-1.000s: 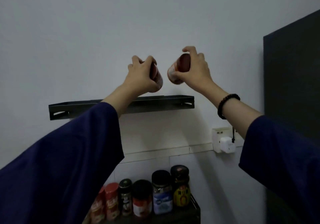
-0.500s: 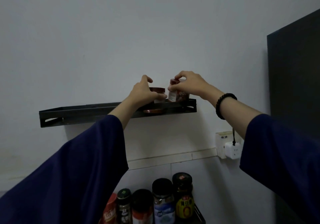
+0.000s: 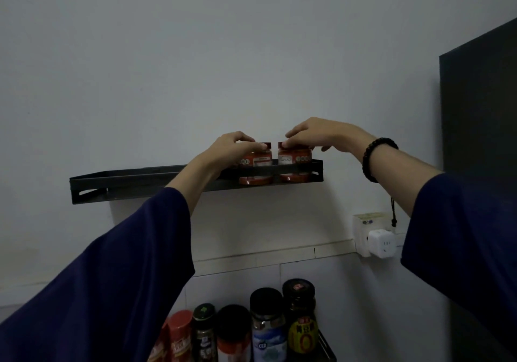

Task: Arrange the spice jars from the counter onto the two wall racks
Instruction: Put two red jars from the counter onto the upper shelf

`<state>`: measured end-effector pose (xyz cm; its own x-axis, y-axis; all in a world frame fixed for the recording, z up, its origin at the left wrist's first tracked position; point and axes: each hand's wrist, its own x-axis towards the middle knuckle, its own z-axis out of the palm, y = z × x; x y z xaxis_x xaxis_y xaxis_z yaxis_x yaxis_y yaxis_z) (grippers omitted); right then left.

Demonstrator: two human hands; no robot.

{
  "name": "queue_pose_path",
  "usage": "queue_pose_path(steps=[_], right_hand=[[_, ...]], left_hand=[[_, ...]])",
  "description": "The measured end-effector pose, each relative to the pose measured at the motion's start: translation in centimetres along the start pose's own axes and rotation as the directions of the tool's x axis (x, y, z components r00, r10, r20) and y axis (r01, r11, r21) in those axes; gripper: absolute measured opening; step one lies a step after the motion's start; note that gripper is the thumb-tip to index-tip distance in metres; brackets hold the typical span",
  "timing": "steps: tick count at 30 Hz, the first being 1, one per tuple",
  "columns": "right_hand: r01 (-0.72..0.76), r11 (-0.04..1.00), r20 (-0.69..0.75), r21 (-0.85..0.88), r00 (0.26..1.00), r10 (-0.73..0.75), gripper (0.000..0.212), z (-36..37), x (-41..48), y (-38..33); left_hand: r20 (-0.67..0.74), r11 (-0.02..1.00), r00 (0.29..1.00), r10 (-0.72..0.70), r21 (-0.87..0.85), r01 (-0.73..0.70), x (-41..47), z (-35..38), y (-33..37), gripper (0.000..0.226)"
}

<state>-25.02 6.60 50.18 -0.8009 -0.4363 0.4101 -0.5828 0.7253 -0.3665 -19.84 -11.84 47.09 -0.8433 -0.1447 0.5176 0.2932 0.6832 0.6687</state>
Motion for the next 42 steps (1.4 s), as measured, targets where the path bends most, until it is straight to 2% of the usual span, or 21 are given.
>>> queue_pose_path(steps=[6, 12, 21, 30, 33, 37, 42], right_hand=[[0.014, 1.000, -0.071, -0.022, 0.997, -0.016, 0.046, -0.1, 0.1, 0.4], [0.001, 1.000, -0.047, -0.026, 0.999, -0.003, 0.045, 0.0, 0.2, 0.3], [0.015, 1.000, -0.069, -0.026, 0.997, -0.017, 0.041, 0.2, 0.1, 0.3], [0.018, 0.999, -0.080, -0.039, 0.997, -0.021, 0.041, 0.5, 0.2, 0.4], [0.022, 0.999, -0.077, -0.045, 0.997, -0.025, 0.040, 0.5, 0.2, 0.5], [0.027, 0.999, -0.069, -0.047, 0.997, -0.030, 0.040, 0.5, 0.2, 0.5], [0.022, 0.999, -0.069, -0.048, 0.997, -0.025, 0.039, 0.4, 0.3, 0.4]], left_hand=[[0.083, 0.999, 0.997, -0.004, -0.041, 0.007, 0.1, -0.1, 0.0, 0.049], [0.139, 0.995, 0.989, -0.048, -0.084, 0.060, 0.1, 0.1, 0.4, 0.050], [0.079, 0.998, 0.995, -0.060, -0.006, 0.061, 0.3, 0.4, 0.1, 0.064], [-0.011, 0.996, 0.996, -0.088, -0.010, 0.088, 0.4, 1.0, 0.2, 0.074], [-0.001, 0.997, 0.998, -0.070, 0.032, 0.070, 0.4, 1.2, 0.4, 0.076], [0.068, 0.997, 0.995, -0.071, -0.004, 0.071, 0.8, 0.9, 0.6, 0.069], [0.029, 0.997, 0.997, -0.078, -0.022, 0.079, 0.8, 0.6, 0.1, 0.076]])
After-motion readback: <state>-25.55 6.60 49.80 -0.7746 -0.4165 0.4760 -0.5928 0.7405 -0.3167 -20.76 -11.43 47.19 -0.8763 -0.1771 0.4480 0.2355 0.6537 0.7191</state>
